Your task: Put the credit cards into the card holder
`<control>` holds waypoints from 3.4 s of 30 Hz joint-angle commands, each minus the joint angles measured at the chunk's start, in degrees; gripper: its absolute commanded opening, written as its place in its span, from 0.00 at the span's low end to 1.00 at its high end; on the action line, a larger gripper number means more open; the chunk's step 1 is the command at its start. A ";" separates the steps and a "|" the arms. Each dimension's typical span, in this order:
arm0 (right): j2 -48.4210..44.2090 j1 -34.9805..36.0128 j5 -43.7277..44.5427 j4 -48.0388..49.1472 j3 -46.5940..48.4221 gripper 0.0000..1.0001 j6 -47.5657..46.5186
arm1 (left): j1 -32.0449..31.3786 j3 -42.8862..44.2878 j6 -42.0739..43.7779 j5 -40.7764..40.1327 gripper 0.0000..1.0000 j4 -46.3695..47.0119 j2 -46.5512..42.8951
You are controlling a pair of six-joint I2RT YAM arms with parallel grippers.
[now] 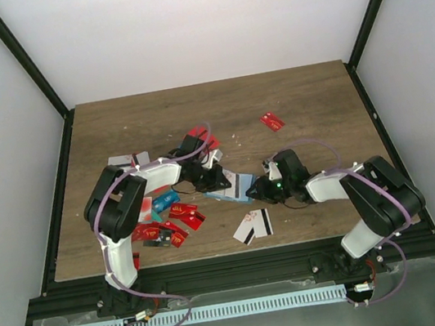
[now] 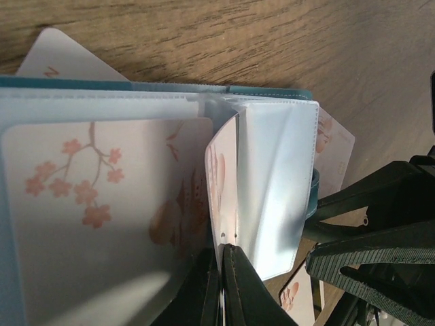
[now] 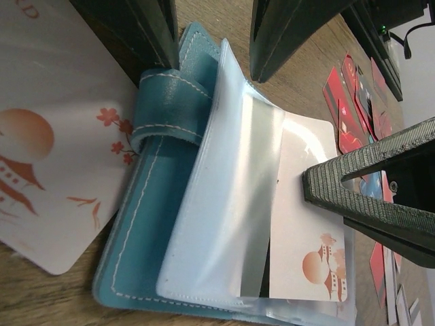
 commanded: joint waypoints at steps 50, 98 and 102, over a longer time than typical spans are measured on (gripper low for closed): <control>4.18 -0.10 11.39 -18.35 14.12 0.26 -11.88 | -3.91 0.38 -2.47 -2.02 0.05 0.76 4.86; -7.09 0.74 0.48 -14.04 6.43 0.28 -7.84 | -6.74 4.13 3.91 -24.87 0.97 -16.53 -9.53; -6.54 0.96 0.49 -13.78 6.59 0.28 -7.64 | -6.77 3.80 3.97 -22.32 1.00 -15.45 -9.00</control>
